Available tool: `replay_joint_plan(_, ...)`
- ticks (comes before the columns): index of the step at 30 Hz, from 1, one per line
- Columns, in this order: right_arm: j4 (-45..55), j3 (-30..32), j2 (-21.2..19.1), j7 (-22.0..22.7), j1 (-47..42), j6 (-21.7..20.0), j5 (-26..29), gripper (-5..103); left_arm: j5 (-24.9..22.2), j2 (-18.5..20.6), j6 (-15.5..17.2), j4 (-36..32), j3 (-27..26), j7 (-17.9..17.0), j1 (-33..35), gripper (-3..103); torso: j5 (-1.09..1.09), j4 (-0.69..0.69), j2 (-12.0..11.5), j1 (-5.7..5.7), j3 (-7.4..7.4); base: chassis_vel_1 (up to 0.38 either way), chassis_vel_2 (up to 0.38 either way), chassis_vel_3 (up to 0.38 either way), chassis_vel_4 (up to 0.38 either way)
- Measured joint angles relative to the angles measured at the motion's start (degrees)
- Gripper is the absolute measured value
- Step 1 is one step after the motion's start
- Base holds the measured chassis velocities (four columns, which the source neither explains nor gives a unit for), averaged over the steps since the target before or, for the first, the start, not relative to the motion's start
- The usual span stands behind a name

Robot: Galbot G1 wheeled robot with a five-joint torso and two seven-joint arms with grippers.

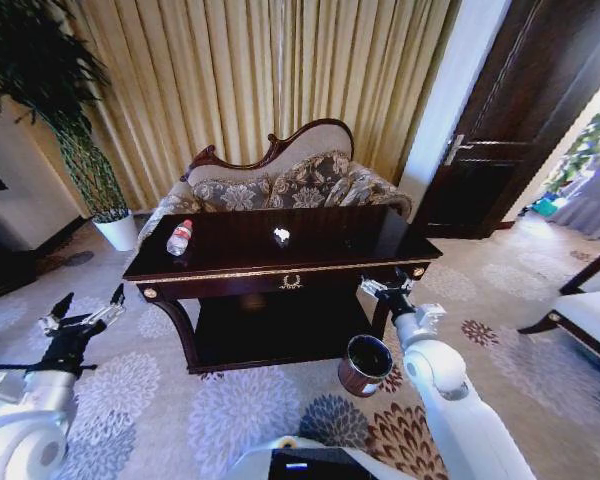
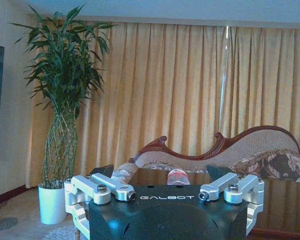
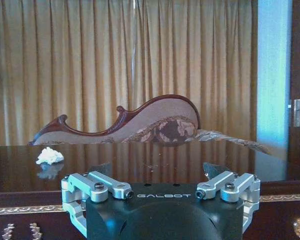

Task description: Move to the front of the table and place the trash on the table into the trash bin.

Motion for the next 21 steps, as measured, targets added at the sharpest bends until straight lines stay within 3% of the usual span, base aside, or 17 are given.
replay_joint_plan(21,0.1,-0.6,-0.1,-0.4,0.0,0.3,0.0,100,0.0,0.1,-0.2,0.7,0.0,0.1,-0.1,100,0.00,0.01,0.0,0.00,0.00,-0.028,0.027,0.028,-0.025)
